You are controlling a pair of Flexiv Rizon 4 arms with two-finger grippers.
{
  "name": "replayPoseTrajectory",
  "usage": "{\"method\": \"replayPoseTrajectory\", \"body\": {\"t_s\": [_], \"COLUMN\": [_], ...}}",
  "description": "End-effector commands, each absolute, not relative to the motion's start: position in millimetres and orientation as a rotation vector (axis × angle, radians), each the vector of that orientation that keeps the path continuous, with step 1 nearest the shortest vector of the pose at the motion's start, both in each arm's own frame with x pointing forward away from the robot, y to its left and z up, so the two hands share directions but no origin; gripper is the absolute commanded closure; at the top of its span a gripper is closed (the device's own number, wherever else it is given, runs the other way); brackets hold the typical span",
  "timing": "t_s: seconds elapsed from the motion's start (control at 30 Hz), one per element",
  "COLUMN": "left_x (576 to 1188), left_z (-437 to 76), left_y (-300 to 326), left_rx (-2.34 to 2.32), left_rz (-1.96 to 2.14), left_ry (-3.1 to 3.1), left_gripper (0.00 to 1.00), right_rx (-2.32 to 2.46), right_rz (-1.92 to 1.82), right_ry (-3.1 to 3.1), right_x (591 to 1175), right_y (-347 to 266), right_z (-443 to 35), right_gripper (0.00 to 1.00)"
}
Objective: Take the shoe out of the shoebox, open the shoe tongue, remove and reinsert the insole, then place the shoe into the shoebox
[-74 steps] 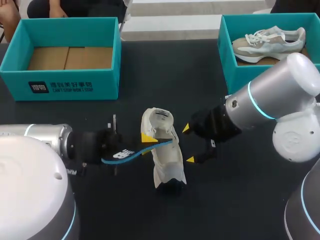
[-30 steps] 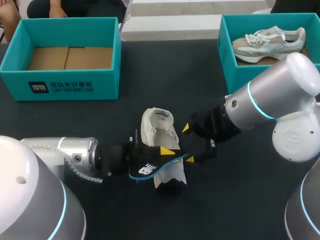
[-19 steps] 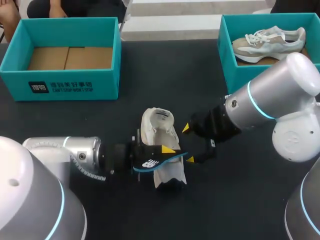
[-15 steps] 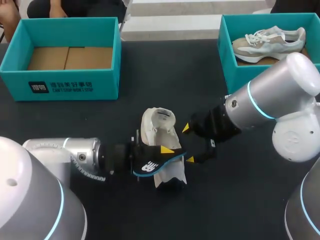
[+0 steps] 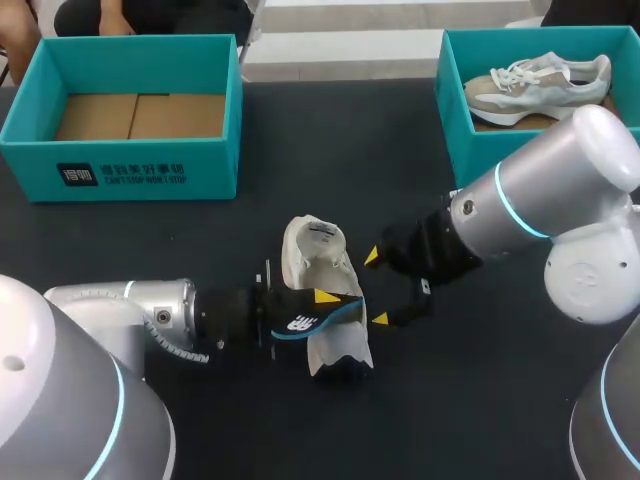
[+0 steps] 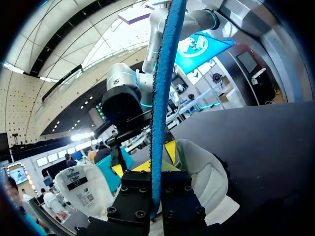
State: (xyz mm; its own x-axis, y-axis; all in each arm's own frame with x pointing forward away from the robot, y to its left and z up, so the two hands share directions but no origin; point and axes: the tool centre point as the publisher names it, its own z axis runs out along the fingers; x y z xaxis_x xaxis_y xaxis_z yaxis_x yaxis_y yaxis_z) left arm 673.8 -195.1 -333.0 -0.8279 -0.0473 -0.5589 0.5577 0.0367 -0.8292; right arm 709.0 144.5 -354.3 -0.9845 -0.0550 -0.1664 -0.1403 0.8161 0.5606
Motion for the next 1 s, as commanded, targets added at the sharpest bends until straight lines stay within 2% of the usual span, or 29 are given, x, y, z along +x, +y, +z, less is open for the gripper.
{"method": "replayPoseTrajectory", "body": {"t_s": [0.03,0.47,0.5,0.57,0.6,1.0], "left_x": [679,688,688,685,685,682], "left_z": [-337,-348,-347,-344,-342,-313], "left_y": [-196,-189,-189,-190,-190,-186], "left_rx": [0.501,0.479,0.477,0.478,0.479,0.493], "left_rz": [-1.833,-1.778,-1.779,-1.781,-1.785,-1.806], "left_ry": [1.883,1.911,1.91,1.907,1.903,1.832], "left_gripper": [1.0,1.0,0.86,0.67,0.63,0.65], "right_rx": [-0.154,-0.154,-0.154,-0.154,-0.154,-0.154], "right_rz": [0.9,0.9,0.9,0.9,0.9,0.9], "right_ry": [2.855,2.855,2.855,2.855,2.855,2.855], "right_x": [708,708,708,708,708,708], "right_y": [145,145,145,145,145,145], "right_z": [-355,-355,-355,-355,-355,-355], "right_gripper": [0.0,0.0,0.0,0.0,0.0,0.0]}}
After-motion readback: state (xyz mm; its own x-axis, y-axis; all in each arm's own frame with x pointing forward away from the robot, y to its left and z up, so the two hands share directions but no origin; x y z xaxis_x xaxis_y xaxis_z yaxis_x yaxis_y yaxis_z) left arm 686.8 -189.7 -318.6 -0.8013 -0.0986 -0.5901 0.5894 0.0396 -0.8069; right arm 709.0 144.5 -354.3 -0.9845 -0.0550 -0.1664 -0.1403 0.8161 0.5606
